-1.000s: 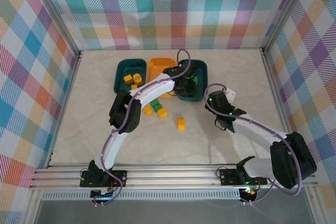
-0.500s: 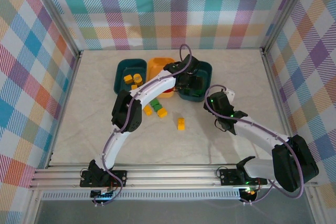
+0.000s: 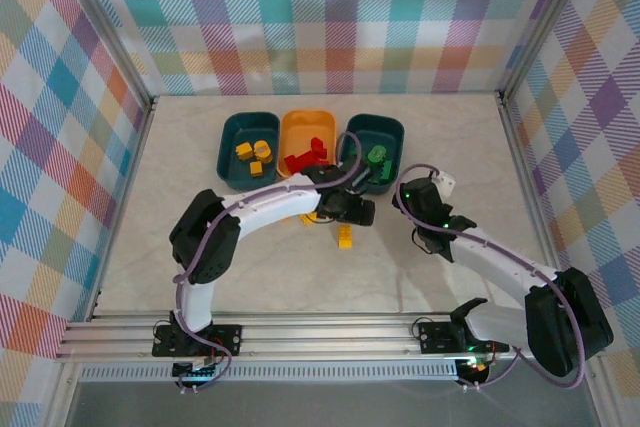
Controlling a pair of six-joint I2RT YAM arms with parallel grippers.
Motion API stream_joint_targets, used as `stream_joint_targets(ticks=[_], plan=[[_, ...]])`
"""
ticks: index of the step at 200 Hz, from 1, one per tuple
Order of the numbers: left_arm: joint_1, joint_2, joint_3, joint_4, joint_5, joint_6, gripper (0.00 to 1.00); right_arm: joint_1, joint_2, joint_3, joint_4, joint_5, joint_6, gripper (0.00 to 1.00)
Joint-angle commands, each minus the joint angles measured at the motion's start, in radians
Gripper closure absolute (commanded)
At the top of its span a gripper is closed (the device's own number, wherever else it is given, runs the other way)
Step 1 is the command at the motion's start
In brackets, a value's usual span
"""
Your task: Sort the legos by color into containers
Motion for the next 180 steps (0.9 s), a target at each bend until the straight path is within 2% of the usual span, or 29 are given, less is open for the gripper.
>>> stream_joint_targets(ticks=[1, 46, 77, 94, 115, 122, 180], plan=[[-0.035, 0.036, 0.003, -0.015, -0.058, -0.047, 0.13, -0.006, 0.001, -0.003, -0.008, 0.025, 0.031, 0.15], [-0.078, 0.103, 0.03, -0.108, -0.146, -0.096, 0.19, -0.006, 0.005, -0.005, -0.001, 0.016, 0.029, 0.15], [-0.122, 0.114, -0.001, -0.124, -0.239, -0.149, 0.29, -0.006, 0.013, -0.005, 0.008, -0.002, 0.031, 0.15], [-0.129, 0.129, -0.011, -0.112, -0.25, -0.167, 0.41, -0.006, 0.019, -0.005, 0.022, -0.016, 0.025, 0.15], [-0.129, 0.118, -0.034, -0.077, -0.277, -0.171, 0.62, -0.006, 0.026, -0.002, 0.02, -0.021, 0.023, 0.16], [-0.129, 0.112, -0.034, -0.074, -0.286, -0.165, 0.66, -0.006, 0.027, -0.001, 0.02, -0.02, 0.022, 0.16], [-0.123, 0.021, -0.005, -0.122, -0.353, -0.099, 0.67, -0.006, 0.029, -0.002, 0.026, -0.024, 0.015, 0.16]])
